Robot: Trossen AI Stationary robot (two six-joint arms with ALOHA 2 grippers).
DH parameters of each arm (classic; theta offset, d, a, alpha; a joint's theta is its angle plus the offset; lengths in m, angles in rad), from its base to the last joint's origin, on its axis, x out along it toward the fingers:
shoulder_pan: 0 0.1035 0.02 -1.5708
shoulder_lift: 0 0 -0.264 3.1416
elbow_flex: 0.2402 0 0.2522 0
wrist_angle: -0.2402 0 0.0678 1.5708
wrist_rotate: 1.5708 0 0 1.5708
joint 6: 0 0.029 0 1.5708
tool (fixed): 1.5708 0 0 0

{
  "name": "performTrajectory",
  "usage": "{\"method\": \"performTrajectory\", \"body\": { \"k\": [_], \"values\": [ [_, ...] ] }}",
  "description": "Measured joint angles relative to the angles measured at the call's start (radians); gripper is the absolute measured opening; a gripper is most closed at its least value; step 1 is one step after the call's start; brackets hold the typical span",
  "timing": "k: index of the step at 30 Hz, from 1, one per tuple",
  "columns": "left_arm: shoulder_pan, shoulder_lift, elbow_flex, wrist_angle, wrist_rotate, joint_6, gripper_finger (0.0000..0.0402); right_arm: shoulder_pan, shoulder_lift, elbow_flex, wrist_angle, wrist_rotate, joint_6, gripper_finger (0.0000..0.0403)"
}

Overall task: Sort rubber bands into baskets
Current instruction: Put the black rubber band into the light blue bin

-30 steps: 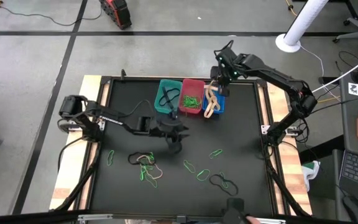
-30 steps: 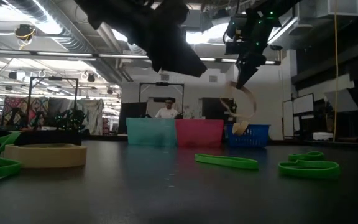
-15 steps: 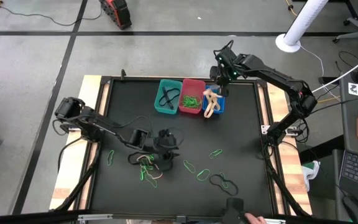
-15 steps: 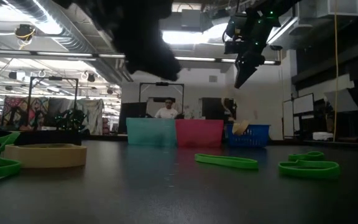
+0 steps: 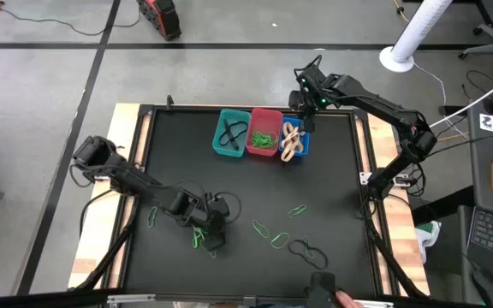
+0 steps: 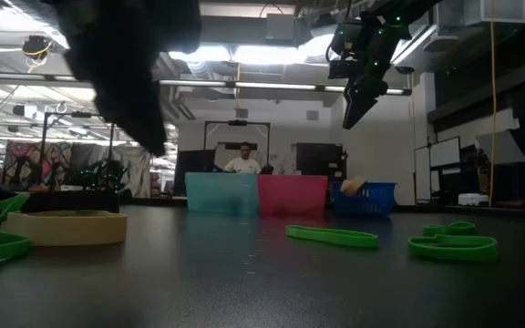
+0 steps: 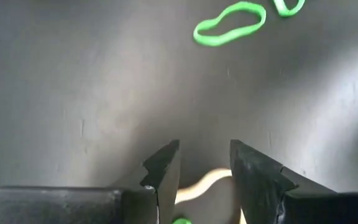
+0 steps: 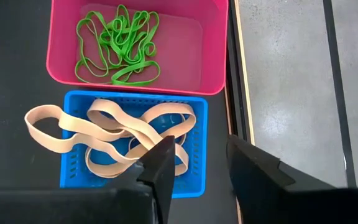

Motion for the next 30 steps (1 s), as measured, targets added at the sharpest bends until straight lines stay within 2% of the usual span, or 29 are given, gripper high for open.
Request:
{"method": "performTrajectory", "body": {
  "k": [13, 30],
  "values": [
    [-0.054, 0.007, 0.000, -0.185, 0.001, -0.241, 0.0136, 0.000, 0.000, 0.000, 0.000, 0.000, 0.000, 0.0143],
    [-0.052, 0.084, -0.029, -0.120, 0.000, -0.244, 0.0133, 0.000, 0.000, 0.000, -0.001, 0.000, 0.000, 0.0143]
  ]
}}
